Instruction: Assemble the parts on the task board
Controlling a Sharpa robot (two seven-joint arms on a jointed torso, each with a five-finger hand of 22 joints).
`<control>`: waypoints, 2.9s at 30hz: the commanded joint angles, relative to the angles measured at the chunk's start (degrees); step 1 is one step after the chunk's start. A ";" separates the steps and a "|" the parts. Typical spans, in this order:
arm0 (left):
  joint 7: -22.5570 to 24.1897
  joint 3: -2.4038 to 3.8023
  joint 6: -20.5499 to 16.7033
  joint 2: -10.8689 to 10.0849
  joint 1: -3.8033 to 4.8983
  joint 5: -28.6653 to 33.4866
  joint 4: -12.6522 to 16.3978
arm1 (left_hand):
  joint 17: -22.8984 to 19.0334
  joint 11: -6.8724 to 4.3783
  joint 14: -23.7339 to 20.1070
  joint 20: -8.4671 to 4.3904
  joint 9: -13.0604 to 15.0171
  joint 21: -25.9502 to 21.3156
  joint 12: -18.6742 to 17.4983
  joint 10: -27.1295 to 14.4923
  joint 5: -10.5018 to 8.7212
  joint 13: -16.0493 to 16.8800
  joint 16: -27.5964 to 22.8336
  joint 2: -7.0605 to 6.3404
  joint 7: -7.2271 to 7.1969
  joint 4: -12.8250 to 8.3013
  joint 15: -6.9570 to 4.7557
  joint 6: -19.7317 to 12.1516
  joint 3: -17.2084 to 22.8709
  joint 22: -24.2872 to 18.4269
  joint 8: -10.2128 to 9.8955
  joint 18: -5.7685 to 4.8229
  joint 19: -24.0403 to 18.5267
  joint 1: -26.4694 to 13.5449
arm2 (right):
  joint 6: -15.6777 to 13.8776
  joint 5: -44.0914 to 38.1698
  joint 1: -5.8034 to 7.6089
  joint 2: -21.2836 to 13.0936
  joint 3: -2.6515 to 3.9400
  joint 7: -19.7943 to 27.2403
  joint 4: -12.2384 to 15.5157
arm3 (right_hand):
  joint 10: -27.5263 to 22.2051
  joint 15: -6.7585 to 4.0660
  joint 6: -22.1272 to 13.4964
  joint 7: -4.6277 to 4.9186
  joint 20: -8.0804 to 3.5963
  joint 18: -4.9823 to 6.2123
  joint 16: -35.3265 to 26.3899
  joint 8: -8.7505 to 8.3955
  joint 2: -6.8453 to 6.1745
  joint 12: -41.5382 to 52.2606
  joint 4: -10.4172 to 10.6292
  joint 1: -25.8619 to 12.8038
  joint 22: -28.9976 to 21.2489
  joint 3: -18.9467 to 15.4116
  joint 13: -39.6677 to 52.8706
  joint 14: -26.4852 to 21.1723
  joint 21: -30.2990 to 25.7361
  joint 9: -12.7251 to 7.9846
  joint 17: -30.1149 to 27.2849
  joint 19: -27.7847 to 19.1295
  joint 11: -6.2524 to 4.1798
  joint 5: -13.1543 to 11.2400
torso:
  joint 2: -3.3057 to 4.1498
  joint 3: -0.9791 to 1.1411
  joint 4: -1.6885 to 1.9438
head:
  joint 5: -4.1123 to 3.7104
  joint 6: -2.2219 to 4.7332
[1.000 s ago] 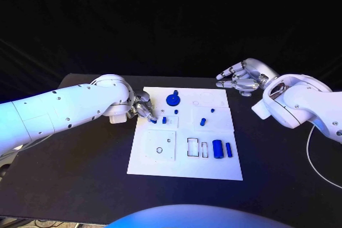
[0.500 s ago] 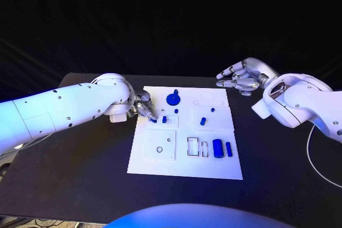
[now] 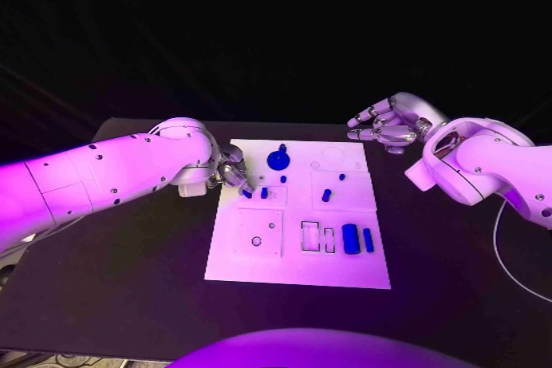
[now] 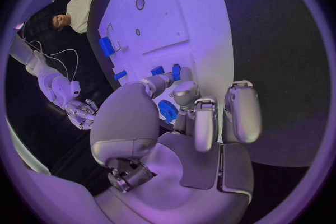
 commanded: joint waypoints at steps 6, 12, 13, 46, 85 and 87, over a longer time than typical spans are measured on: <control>-1.40 -0.16 0.96 0.52 -0.23 0.06 -0.07 | 15.10 -0.22 6.02 -0.59 -0.29 0.82 0.82 0.71 -0.05 0.73 0.14 0.13 -0.97 0.58 -0.78 2.01 -1.98 4.87 -0.57 -0.19 1.88 -2.10 | 0.43 0.47 -0.02 -0.07 0.02 0.34 0.05 | -0.39 -0.30 -0.02 0.03 0.10 0.78 -0.34 0.34 0.16 -0.26 0.02 0.35 -0.05 0.38 -0.05 3.09 -0.10 0.06 1.38 -0.48 0.17 0.21 | 0.06 -0.04 0.01 | 0.05 -0.02; -1.91 -0.16 0.17 0.66 -0.23 0.06 -0.36 | 15.10 -0.29 6.02 -0.76 -0.42 1.43 1.19 1.02 -0.07 1.23 0.14 0.21 -1.05 1.02 -0.97 2.50 -2.96 5.45 -0.78 -0.34 2.13 -2.99 | 0.39 0.49 -0.02 -0.08 0.02 0.35 0.07 | -0.39 -0.30 -0.02 0.03 0.10 0.78 -0.34 0.34 0.16 -0.26 0.02 0.35 -0.05 0.38 -0.05 3.09 -0.10 0.06 1.38 -0.48 0.17 0.21 | 0.05 -0.04 0.03 | 0.05 -0.08; -1.97 -0.16 0.02 0.67 -0.23 0.06 -0.40 | 15.10 -0.31 6.02 -0.80 -0.45 1.59 1.29 1.10 -0.07 1.35 0.14 0.23 -1.07 1.10 -1.00 2.60 -3.15 5.59 -0.81 -0.38 2.20 -3.15 | 0.38 0.49 -0.02 -0.09 0.02 0.36 0.07 | -0.39 -0.30 -0.02 0.03 0.10 0.78 -0.34 0.34 0.16 -0.26 0.02 0.35 -0.05 0.38 -0.05 3.09 -0.10 0.06 1.38 -0.48 0.17 0.21 | 0.05 -0.04 0.03 | 0.05 -0.08; -1.85 0.05 -2.15 0.47 -0.23 0.06 -0.59 | 15.10 -0.46 6.02 -1.01 -1.09 3.19 1.51 1.73 -0.22 2.18 0.14 0.06 -1.17 6.29 -1.08 4.77 -13.08 7.37 -2.17 -0.82 2.91 -8.92 | 0.44 1.01 -0.01 -0.18 0.02 0.87 -0.01 | -0.76 -0.30 -0.06 0.04 0.11 0.95 -0.76 0.33 0.13 -0.82 0.04 0.30 -0.99 0.43 -0.54 2.97 -0.63 0.08 0.78 -0.90 0.18 0.25 | 0.02 -0.05 0.04 | -0.13 -0.34; 34.19 -0.23 -30.44 0.50 -1.38 -5.09 0.85 | -18.51 8.00 -10.78 5.36 -13.80 -49.25 -38.46 -23.92 -0.06 -35.86 -35.21 -2.47 7.27 1.19 5.86 -8.09 -17.29 -29.77 -17.26 7.31 -14.34 18.38 | 0.58 0.76 -0.01 0.15 0.02 1.07 -0.61 | -1.04 -0.29 -0.12 0.05 0.15 1.08 -1.19 0.32 0.16 -1.20 0.04 0.30 -1.74 0.54 -0.84 2.82 -1.11 0.09 0.23 -1.26 0.18 0.29 | 0.04 -0.06 0.02 | -0.71 0.82; 34.00 -0.29 -29.81 0.99 -1.54 -8.08 0.56 | -19.08 7.90 -10.58 5.15 -15.48 -49.48 -40.51 -24.00 -0.13 -38.27 -35.33 -2.86 6.98 0.74 5.91 -6.40 -17.70 -29.98 -18.72 7.38 -13.95 19.02 | 0.56 0.62 -0.02 0.15 0.02 1.08 -0.60 | -1.04 -0.29 -0.12 0.05 0.15 1.08 -1.19 0.32 0.16 -1.20 0.04 0.30 -1.74 0.54 -0.84 2.82 -1.11 0.09 0.23 -1.26 0.18 0.29 | 0.07 -0.06 0.03 | -0.73 0.90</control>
